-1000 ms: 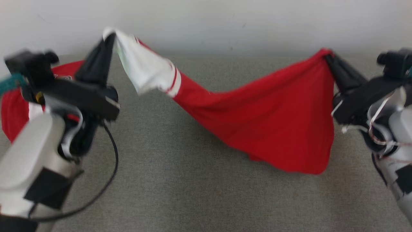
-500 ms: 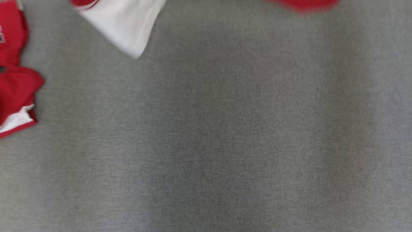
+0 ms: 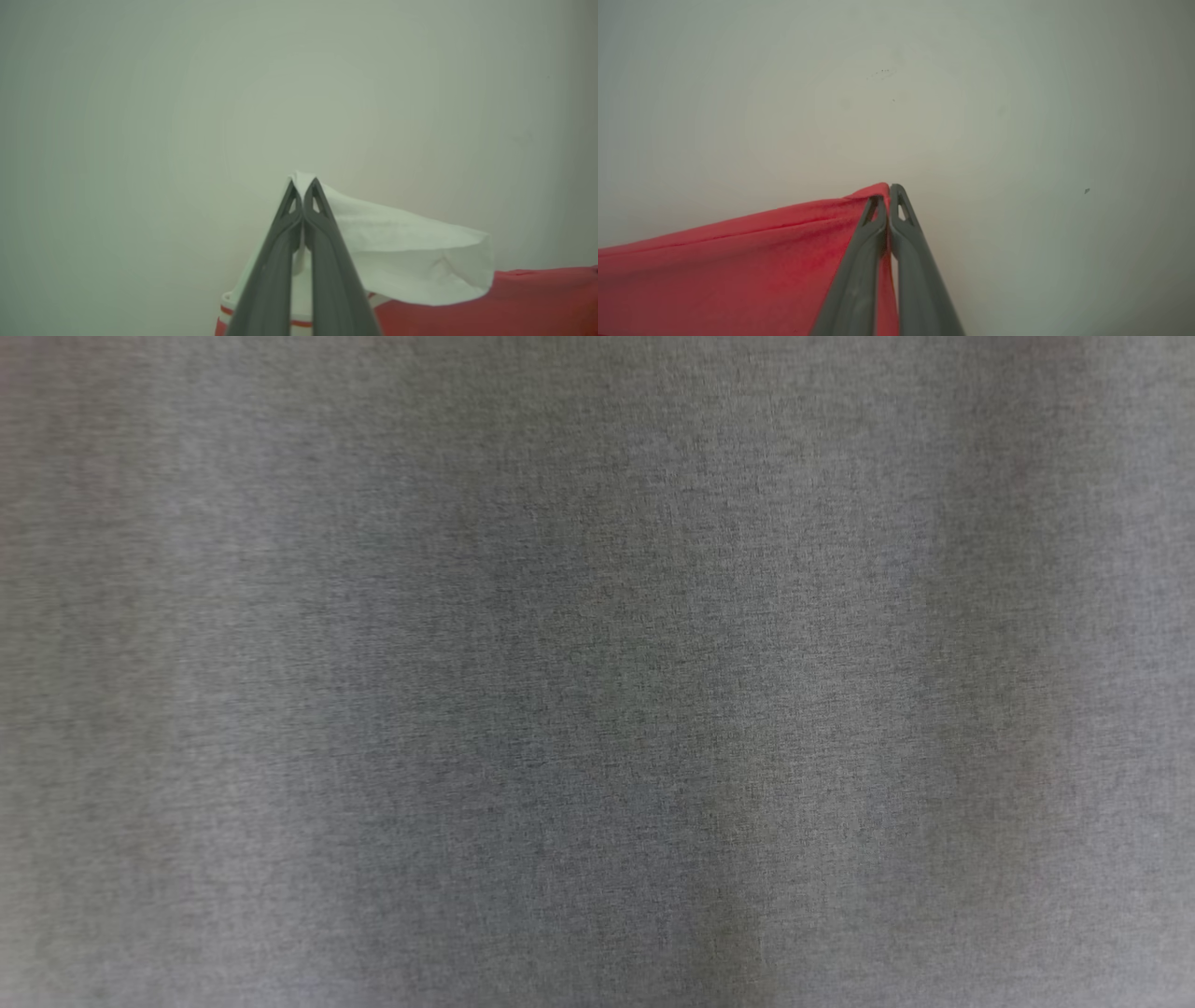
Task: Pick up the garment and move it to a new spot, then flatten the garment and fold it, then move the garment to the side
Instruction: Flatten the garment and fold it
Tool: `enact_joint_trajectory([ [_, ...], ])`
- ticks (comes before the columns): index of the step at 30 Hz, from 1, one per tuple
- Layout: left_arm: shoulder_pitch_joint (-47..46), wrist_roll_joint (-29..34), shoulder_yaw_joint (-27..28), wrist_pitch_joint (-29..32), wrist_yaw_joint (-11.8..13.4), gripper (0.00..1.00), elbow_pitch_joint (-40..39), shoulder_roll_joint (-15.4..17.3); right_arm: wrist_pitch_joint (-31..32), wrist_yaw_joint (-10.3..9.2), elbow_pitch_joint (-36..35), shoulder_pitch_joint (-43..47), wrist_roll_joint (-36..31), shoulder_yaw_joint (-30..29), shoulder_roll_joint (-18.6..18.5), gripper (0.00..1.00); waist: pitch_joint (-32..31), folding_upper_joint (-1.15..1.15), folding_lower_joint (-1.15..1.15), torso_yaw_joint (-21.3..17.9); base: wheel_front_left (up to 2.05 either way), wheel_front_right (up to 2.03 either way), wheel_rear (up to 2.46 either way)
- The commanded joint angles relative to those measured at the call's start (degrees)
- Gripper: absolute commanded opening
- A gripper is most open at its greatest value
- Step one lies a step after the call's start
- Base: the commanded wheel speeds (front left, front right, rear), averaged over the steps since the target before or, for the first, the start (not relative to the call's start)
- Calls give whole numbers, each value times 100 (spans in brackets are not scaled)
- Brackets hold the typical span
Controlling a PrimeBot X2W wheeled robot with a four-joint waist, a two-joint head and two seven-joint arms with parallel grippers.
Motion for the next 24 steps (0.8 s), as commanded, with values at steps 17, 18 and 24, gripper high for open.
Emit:
enact_joint_trajectory([
  [17, -326, -407, -649, -383, 2, 0, 419, 166, -309, 6, 876, -612, -740, -82, 223, 0, 492, -2, -2, -178, 0, 0, 0],
  [18, -343, -442, -683, -400, 2, 0, 431, 167, -333, 6, 899, -630, -752, -89, 230, 0, 489, -2, -2, -179, 0, 0, 0],
  [24, -133, -655, -877, -529, 2, 0, 403, 128, -448, 6, 989, -546, -869, -49, 329, 0, 427, -2, -2, -122, 0, 0, 0],
])
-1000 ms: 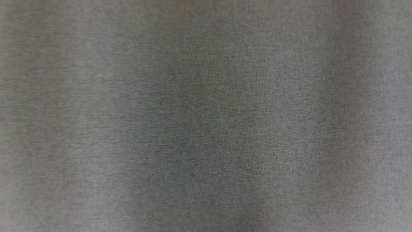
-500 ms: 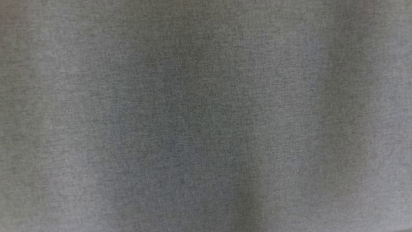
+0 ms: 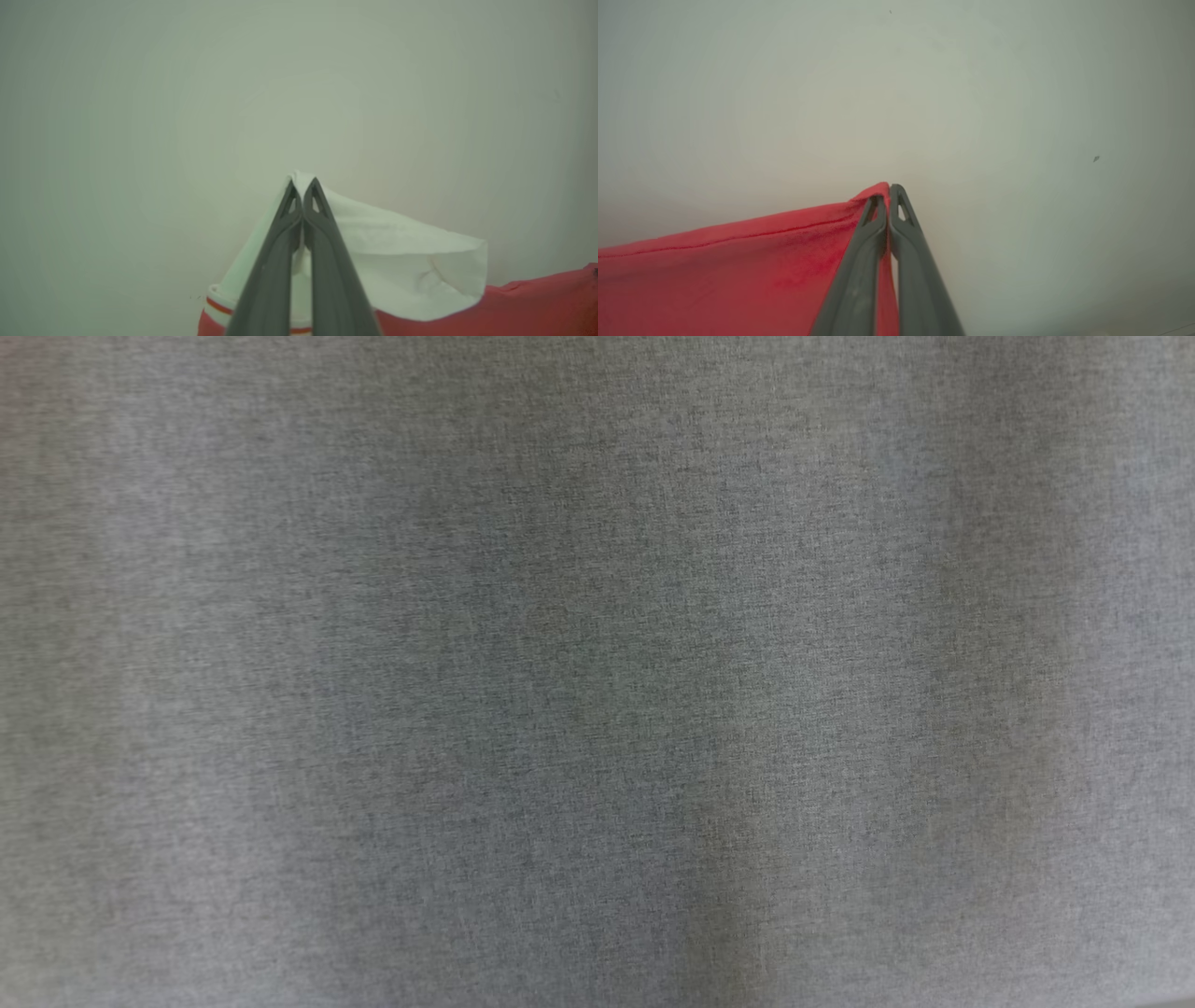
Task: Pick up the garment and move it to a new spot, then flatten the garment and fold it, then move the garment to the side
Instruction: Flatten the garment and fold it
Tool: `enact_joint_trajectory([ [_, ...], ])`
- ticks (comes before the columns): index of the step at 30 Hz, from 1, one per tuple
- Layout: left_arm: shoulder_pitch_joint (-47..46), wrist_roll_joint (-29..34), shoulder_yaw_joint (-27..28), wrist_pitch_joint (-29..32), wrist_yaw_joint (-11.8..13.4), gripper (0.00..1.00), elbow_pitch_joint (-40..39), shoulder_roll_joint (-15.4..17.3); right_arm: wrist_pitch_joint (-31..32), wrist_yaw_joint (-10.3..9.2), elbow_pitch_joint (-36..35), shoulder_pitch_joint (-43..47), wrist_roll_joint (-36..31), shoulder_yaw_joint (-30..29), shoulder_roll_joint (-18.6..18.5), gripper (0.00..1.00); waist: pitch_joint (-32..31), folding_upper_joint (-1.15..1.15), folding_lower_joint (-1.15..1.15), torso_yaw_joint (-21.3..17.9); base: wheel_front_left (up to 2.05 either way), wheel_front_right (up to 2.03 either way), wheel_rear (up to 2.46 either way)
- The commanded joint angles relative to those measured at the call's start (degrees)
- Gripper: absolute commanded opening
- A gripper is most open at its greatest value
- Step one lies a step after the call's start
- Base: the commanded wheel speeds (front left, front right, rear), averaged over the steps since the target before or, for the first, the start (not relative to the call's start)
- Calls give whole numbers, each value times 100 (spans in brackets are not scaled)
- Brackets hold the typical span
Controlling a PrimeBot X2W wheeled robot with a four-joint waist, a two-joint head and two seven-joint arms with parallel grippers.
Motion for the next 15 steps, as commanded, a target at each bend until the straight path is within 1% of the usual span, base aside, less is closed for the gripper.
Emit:
enact_joint_trajectory([
  [1, 193, -117, -10, -103, 12, 0, -24, 7, -31, 6, 22, 128, -38, 34, 53, 0, -58, -1, 0, 46, 0, 0, 0],
  [5, 648, -424, 4, -304, 11, 0, -170, 21, 26, 6, 9, 492, 100, 119, 107, 0, -249, -1, 0, 124, 0, 0, 0],
  [7, 1021, -586, -17, -416, 12, 0, -315, 120, 105, 6, -29, 812, 225, 228, 105, 0, -411, -1, 0, 139, 0, 0, 0],
  [10, 1792, -824, -10, -539, 12, 0, -653, 261, 178, 6, -200, 1477, 508, 415, 119, 0, -735, -1, 0, 150, 0, 0, 0],
  [15, 3371, -1211, 306, -624, 12, 0, -1363, 586, 416, 6, -762, 2882, 1191, 792, 70, 0, -1354, -1, 0, 168, 0, 0, 0],
])
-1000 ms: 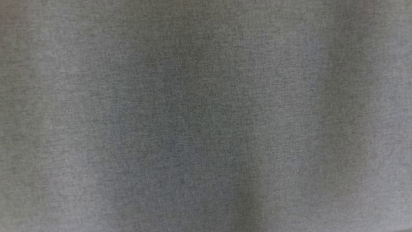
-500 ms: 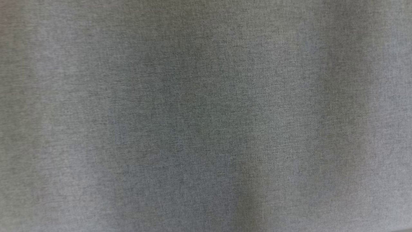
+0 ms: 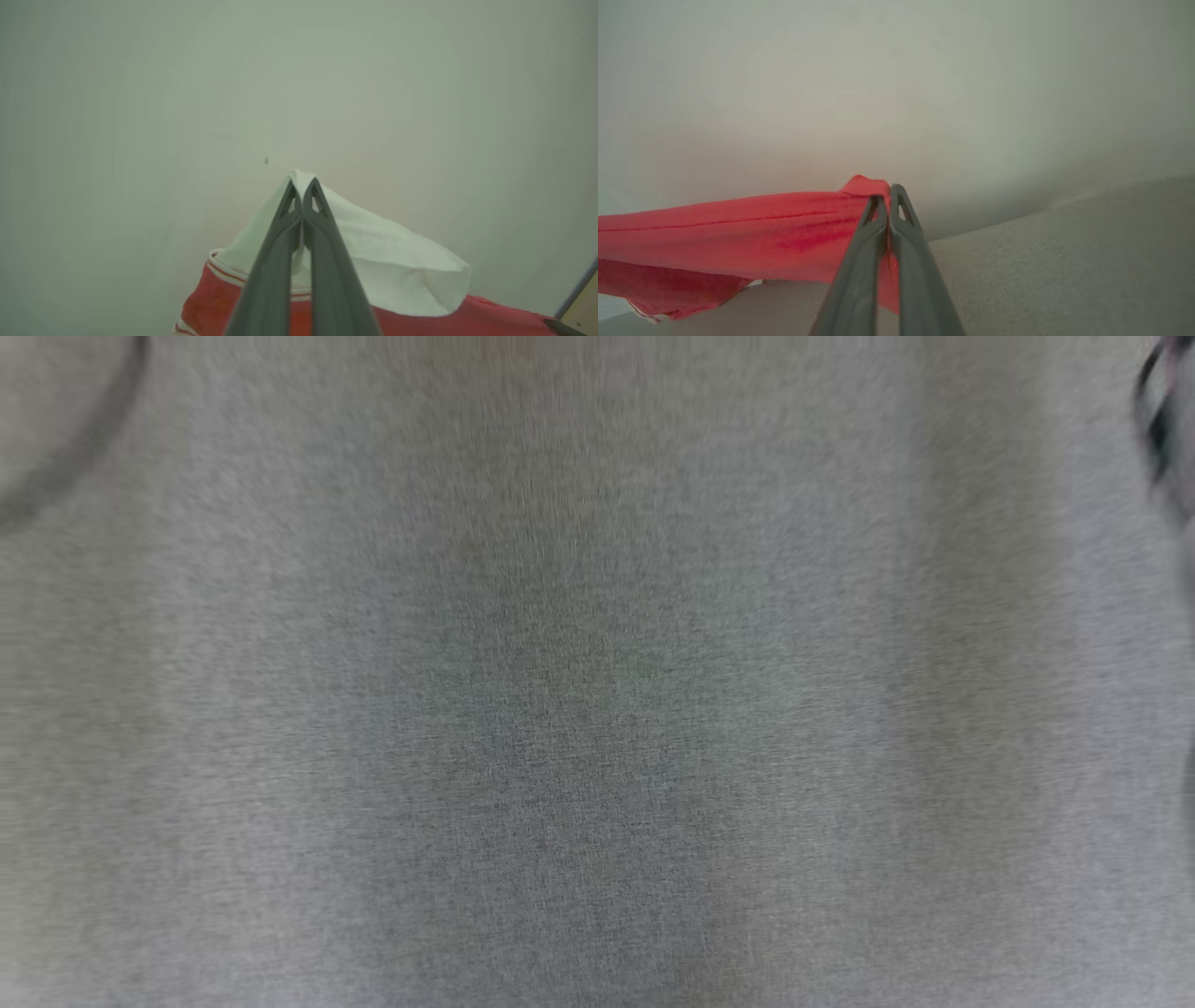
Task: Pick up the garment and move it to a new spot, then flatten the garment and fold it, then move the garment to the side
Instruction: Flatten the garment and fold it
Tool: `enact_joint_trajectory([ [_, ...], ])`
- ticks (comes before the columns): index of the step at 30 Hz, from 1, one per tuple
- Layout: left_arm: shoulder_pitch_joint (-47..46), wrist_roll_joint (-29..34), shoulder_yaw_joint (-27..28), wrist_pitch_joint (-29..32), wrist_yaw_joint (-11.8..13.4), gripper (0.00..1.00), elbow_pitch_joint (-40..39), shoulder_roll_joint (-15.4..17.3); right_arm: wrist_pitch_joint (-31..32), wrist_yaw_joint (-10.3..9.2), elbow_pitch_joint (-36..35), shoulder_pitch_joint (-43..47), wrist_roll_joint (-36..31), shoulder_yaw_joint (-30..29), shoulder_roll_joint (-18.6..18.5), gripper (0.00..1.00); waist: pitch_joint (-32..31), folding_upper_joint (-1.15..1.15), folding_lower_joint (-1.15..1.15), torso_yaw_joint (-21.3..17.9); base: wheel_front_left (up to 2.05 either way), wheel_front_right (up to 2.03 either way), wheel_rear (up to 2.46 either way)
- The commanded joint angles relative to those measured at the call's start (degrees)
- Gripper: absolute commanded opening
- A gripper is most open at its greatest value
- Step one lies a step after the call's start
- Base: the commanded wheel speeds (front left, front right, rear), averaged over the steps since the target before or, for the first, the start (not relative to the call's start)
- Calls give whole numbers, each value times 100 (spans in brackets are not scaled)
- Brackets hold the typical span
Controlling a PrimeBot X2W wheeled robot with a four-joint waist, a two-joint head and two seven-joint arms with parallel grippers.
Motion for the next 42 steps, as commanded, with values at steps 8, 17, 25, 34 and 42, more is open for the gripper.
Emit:
enact_joint_trajectory([
  [8, 3475, 238, 1312, -34, 251, 0, -1922, 93, 543, 6, -1780, 2869, 1511, 453, -356, 0, -1407, 0, 0, 168, 0, 0, 0],
  [17, 6793, 723, 1939, -35, 645, 0, -3507, -396, 914, 6, -3619, 5566, 2279, 456, -524, 0, -1995, 0, 0, 274, 0, 0, 0],
  [25, 8880, 1129, 2408, -35, 618, 0, -3828, -951, 1069, 6, -4772, 7612, 2117, 239, -532, 0, -2433, 0, 0, 357, 0, 0, 0],
  [34, 10179, 1287, 2712, -36, 494, 0, -3828, -1444, 1008, 5, -5415, 9329, 1672, -242, -510, 0, -2952, 0, 0, 477, 0, 0, 0],
  [42, 10813, 1314, 2476, -15, 502, 0, -3752, -1592, 1290, 6, -5705, 10219, 1470, -516, -272, 0, -3202, 0, 0, 517, 0, 0, 0],
])
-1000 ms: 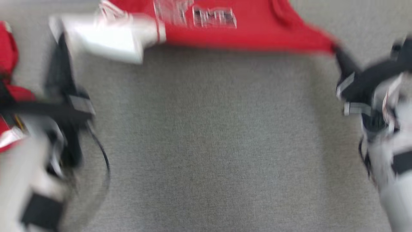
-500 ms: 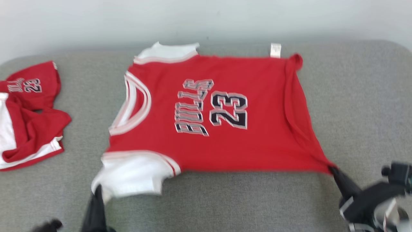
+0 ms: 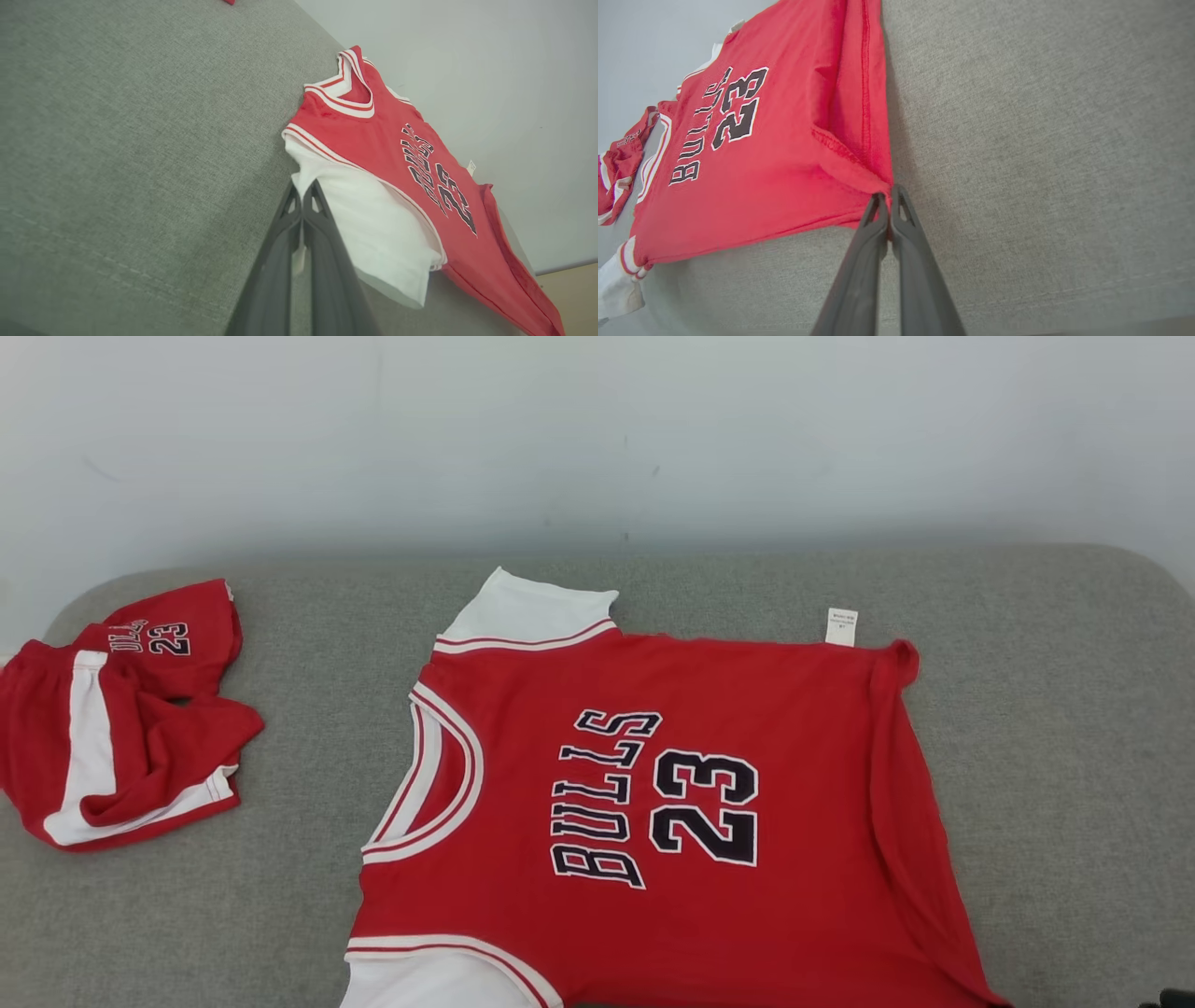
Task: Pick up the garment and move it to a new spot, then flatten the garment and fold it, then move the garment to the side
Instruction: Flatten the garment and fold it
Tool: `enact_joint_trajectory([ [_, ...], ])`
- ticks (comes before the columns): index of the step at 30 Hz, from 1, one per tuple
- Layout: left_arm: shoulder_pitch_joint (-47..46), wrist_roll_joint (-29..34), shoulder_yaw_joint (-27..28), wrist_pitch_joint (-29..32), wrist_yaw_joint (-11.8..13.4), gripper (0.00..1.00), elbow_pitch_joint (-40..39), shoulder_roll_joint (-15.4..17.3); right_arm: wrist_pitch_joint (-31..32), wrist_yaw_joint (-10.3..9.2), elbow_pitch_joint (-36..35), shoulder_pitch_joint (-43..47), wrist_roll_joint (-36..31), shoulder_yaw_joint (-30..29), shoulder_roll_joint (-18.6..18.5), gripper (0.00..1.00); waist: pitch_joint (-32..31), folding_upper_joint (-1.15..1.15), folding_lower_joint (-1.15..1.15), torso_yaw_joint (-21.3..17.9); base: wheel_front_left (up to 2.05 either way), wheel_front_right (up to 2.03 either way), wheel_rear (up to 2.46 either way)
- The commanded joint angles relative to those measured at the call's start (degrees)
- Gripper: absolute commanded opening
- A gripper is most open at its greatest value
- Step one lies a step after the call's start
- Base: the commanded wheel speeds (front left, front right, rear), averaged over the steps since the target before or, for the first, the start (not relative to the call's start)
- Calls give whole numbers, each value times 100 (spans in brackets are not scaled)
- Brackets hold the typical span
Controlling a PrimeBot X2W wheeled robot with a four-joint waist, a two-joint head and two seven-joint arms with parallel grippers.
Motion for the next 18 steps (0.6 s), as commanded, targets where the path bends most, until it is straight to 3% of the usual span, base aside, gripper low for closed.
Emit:
enact_joint_trajectory([
  [1, 111, 46, -21, 11, 29, 0, 24, -7, 62, 6, -102, 188, -76, -67, 49, 0, -79, 1, 1, 35, 0, 0, 0],
  [7, 35, 139, -136, 49, -6, 0, 3, 50, 236, 6, -247, 331, -218, -171, 216, 0, -122, 1, 1, 13, 0, 0, 0],
  [18, -880, 378, -221, 435, -70, 0, -184, 472, 489, 6, -294, -393, 44, -132, 421, 0, 24, 1, 1, -159, 0, 0, 0],
])
